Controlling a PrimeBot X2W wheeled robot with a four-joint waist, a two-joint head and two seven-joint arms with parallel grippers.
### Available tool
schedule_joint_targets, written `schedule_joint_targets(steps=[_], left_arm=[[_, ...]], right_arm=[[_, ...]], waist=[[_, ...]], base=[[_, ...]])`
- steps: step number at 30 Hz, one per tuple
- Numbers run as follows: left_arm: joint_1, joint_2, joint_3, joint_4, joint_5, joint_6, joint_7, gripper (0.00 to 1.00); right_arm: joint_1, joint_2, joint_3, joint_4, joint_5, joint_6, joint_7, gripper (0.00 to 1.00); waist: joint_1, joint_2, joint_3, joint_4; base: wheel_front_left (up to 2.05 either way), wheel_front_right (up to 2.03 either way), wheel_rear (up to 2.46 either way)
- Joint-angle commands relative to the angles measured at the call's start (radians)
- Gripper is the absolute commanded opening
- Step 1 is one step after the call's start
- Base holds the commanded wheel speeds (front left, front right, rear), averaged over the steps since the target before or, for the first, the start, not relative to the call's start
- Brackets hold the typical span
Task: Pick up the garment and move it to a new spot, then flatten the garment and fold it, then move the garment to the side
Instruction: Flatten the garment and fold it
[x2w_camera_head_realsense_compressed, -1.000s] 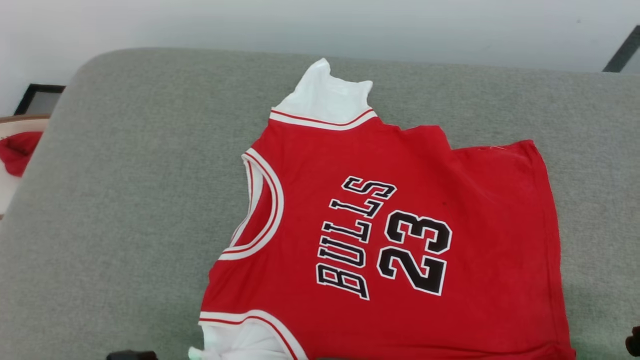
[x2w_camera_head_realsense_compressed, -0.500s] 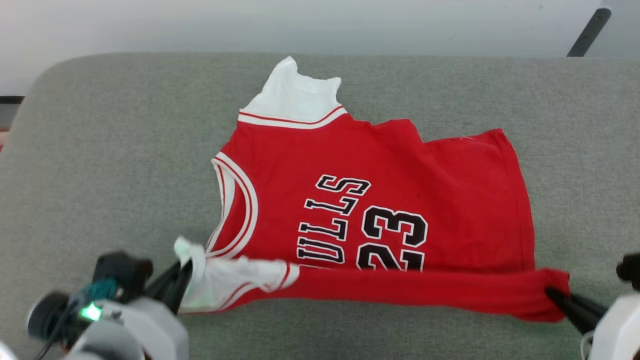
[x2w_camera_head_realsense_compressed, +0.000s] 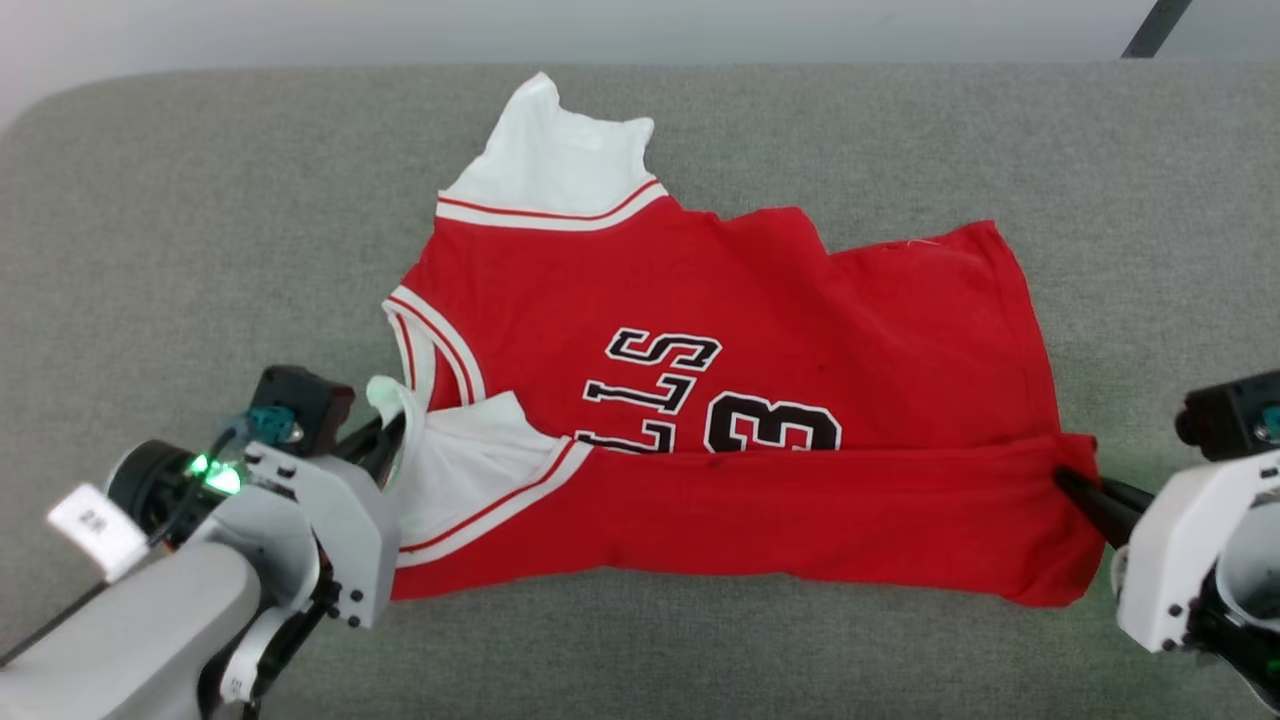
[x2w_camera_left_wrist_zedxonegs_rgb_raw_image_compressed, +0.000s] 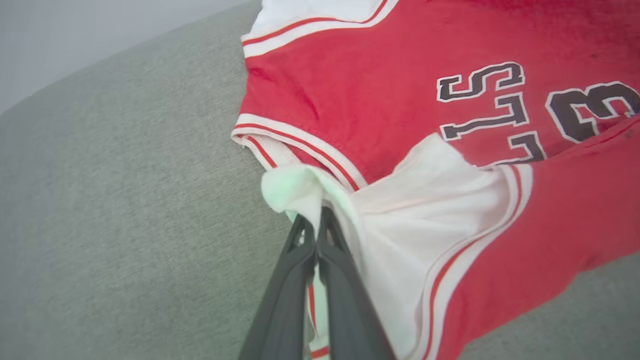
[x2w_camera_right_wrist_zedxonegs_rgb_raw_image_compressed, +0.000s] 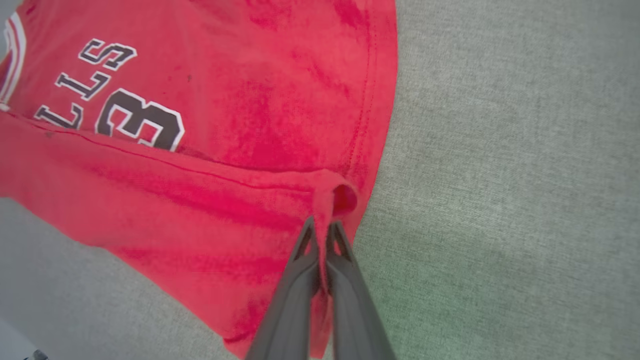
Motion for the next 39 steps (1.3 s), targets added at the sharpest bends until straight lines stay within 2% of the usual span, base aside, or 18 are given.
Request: schedule_joint_targets(steps=[1,7,12,13,14,15,16,17,19,26,33,39], left_arm=[[-0.013,-0.015,-0.005,0.035,-0.001,-0.018,0.004,0.0],[-0.036,-0.073,-0.012,0.161,-0.028,-0.09,0.004,0.0],[-0.047,-0.104,-0.001,0.211,-0.058,-0.119,0.001,0.0],[-0.046,-0.108,0.004,0.216,-0.065,-0.121,-0.002,0.0],[-0.047,-0.107,0.005,0.218,-0.065,-0.124,-0.002,0.17],[-0.048,-0.107,0.007,0.218,-0.065,-0.126,-0.008,0.32],[-0.046,-0.109,0.013,0.217,-0.074,-0.128,-0.013,0.43],[-0.041,-0.109,0.014,0.217,-0.078,-0.128,-0.013,0.5],[-0.033,-0.105,0.019,0.211,-0.089,-0.13,-0.014,0.71],[-0.002,-0.085,0.037,0.163,-0.119,-0.108,-0.025,1.0],[0.04,-0.049,0.047,0.09,-0.152,-0.069,-0.008,1.0],[0.085,-0.007,0.067,-0.009,-0.198,-0.014,0.01,1.0]], right_arm=[[-0.024,-0.002,0.017,0.021,-0.001,-0.001,-0.012,0.0],[-0.086,-0.015,0.082,0.108,0.022,-0.001,-0.043,0.0],[-0.121,-0.03,0.115,0.152,0.045,-0.001,-0.057,0.0],[-0.126,-0.032,0.124,0.155,0.048,-0.001,-0.057,0.09],[-0.132,-0.038,0.13,0.157,0.047,-0.001,-0.059,0.26],[-0.138,-0.043,0.134,0.162,0.048,-0.001,-0.06,0.46],[-0.142,-0.045,0.139,0.164,0.051,-0.001,-0.062,0.88],[-0.144,-0.048,0.145,0.165,0.052,-0.001,-0.063,1.0],[-0.146,-0.053,0.153,0.168,0.052,-0.001,-0.061,1.0],[-0.137,-0.065,0.146,0.152,0.061,-0.001,-0.068,1.0],[-0.092,-0.067,0.111,0.098,0.051,-0.001,-0.07,1.0],[-0.032,-0.05,0.065,0.016,0.033,-0.001,-0.099,1.0]], waist=[[0.0,-0.0001,0.012,-0.003],[0.0,-0.0001,0.024,0.0],[0.0,-0.0001,0.018,0.008],[0.0,-0.0001,0.015,0.009],[0.0,-0.0001,0.011,0.01],[0.0,-0.0001,0.007,0.011],[0.0,-0.0001,0.002,0.013],[0.0,-0.0001,-0.003,0.014],[0.0,-0.0001,-0.014,0.016],[0.0,-0.0001,-0.051,0.024],[0.0,-0.0001,-0.086,0.027],[0.0,-0.0001,-0.113,0.02]], base=[[0.0,0.0,0.0],[0.0,0.0,0.0],[0.0,0.0,0.0],[0.0,0.0,0.0],[0.0,0.0,0.0],[0.0,0.0,0.0],[0.0,0.0,0.0],[0.0,0.0,0.0],[0.0,0.0,0.0],[0.0,0.0,0.0],[0.0,0.0,0.0],[0.0,0.0,0.0]])
